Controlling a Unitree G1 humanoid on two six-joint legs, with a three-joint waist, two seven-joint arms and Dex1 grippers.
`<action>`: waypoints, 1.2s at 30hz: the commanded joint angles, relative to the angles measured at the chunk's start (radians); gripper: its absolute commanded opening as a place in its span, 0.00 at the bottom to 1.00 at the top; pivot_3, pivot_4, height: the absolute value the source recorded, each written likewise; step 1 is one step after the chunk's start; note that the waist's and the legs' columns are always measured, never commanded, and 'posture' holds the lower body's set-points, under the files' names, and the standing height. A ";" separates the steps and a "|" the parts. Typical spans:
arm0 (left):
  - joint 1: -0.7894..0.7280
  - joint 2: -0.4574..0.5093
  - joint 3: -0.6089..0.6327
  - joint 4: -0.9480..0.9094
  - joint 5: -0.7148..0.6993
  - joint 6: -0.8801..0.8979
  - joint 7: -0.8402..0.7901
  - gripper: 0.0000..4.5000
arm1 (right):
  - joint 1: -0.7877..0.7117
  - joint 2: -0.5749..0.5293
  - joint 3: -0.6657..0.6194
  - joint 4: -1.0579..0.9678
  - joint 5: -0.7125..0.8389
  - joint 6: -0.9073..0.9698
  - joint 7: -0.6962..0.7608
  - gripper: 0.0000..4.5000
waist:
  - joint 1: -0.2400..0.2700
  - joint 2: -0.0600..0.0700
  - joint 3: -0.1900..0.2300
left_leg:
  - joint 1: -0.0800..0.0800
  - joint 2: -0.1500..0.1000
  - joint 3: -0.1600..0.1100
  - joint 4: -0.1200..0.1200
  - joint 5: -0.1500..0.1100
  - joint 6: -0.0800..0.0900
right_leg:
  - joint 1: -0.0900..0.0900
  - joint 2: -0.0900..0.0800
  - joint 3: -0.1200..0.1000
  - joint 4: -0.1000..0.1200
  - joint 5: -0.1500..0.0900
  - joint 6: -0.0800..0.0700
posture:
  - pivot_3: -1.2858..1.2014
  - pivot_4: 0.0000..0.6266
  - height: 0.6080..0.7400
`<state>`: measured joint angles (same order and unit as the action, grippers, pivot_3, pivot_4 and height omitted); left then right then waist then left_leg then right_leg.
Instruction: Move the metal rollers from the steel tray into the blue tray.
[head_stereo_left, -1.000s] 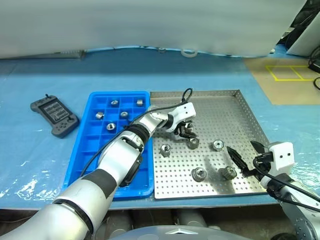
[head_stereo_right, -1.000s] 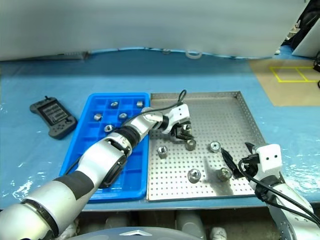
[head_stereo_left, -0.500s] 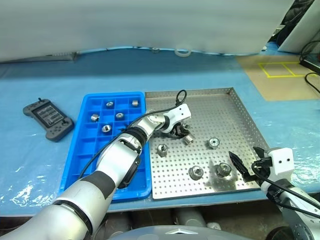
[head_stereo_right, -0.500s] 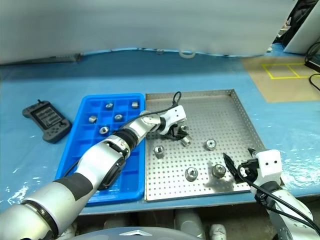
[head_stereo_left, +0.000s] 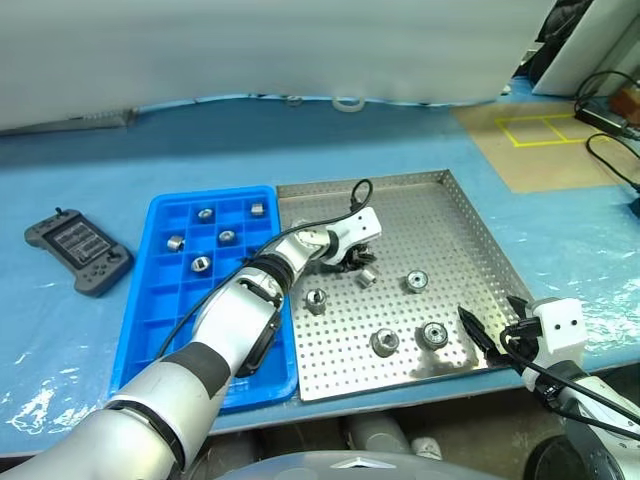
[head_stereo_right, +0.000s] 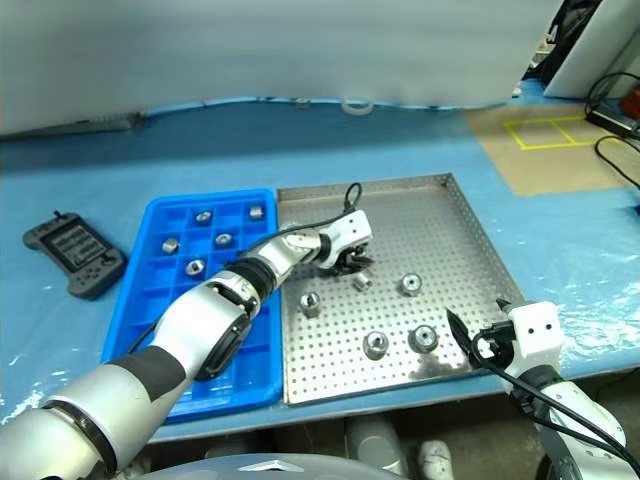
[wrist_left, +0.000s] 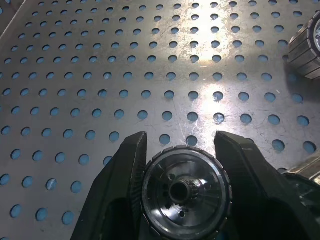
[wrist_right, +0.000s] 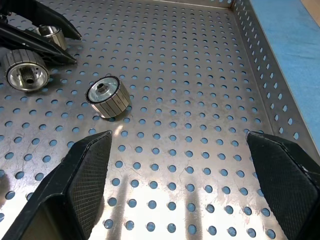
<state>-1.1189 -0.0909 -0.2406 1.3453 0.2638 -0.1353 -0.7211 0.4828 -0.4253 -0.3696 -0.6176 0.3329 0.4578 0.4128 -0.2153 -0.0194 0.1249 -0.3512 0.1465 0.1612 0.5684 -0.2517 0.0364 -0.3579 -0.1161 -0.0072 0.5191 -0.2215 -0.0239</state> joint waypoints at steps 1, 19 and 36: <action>-0.006 0.022 0.037 -0.001 -0.019 0.009 -0.006 0.41 | -0.018 -0.010 0.012 -0.010 -0.008 -0.014 0.005 1.00 | -0.010 0.001 0.000 | 0.000 -0.001 -0.001 0.001 0.000 0.000 | 0.001 -0.001 -0.001 0.000 0.000 0.000 | 0.30 0.24 1.00; 0.129 0.335 0.208 -0.667 -0.388 0.104 -0.678 0.41 | -0.535 -0.318 0.127 -0.041 0.100 0.150 0.177 1.00 | 0.006 0.006 0.004 | -0.010 -0.002 -0.010 0.010 -0.001 0.005 | -0.004 -0.012 -0.019 0.016 0.000 -0.001 | 0.38 0.24 1.00; 0.869 0.747 0.350 -1.689 -0.526 0.512 -0.411 0.41 | -0.908 -0.195 0.556 0.483 -0.018 -0.045 0.473 1.00 | 0.278 0.000 0.006 | -0.008 -0.005 -0.012 0.008 0.004 -0.004 | -0.008 -0.010 -0.019 0.032 -0.013 -0.034 | 0.59 0.24 1.00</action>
<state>-0.2687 0.6412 0.0807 -0.2663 -0.2418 0.3717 -1.1566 -0.4048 -0.6278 0.1866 -0.1809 0.3287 0.4524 0.8662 0.0624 -0.0192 0.1305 -0.3587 0.1403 0.1482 0.5768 -0.2476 0.0322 -0.3653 -0.1260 -0.0259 0.5512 -0.2347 -0.0577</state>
